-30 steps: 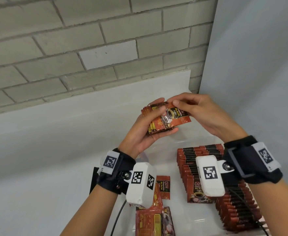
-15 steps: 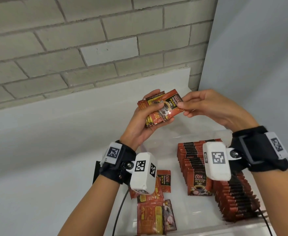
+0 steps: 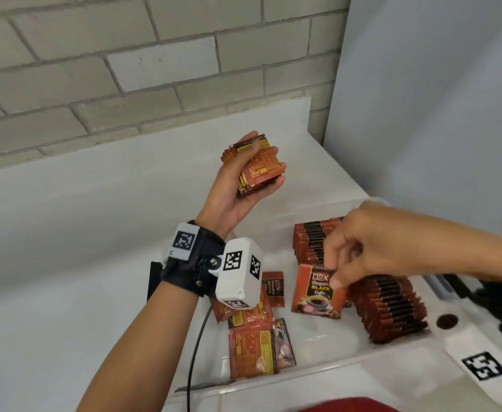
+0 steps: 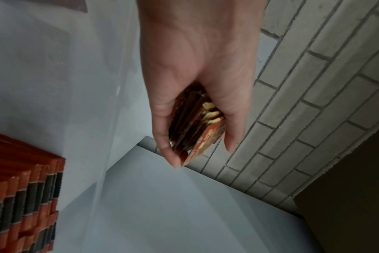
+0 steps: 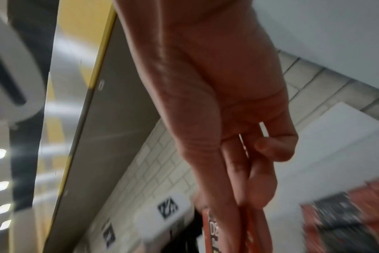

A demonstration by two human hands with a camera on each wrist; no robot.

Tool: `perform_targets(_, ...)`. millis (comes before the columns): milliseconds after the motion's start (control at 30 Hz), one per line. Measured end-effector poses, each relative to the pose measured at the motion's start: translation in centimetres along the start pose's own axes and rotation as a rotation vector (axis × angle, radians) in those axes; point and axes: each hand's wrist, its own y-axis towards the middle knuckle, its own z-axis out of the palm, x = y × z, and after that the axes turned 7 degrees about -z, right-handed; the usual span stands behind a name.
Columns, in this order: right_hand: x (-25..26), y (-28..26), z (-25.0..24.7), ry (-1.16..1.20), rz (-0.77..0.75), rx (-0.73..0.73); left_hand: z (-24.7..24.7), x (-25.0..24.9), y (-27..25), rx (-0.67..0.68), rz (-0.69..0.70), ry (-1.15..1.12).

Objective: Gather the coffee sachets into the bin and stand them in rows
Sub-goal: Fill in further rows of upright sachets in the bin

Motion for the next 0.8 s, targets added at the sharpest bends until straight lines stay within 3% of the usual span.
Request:
perform_targets(167,-0.9,0.2,4.4,-0.384,0.033,0.108,0.1,0.0,-0.3,0.004,-0.009,0.005)
perform_targets(300,-1.2,0.8,5.1,-0.597,0.026,0.061,0.2,0.1,-0.4,0.007,-0.018,0.009)
perform_targets(467,-1.9,1.2,4.4,-0.736,0.024,-0.068,0.3,0.0,-0.5,0.012,-0.025,0.004)
perform_targets(800,-3.1,1.3,4.6,-0.804,0.01,-0.09,0.5,0.2,-0.6,0.04,-0.061,0.018)
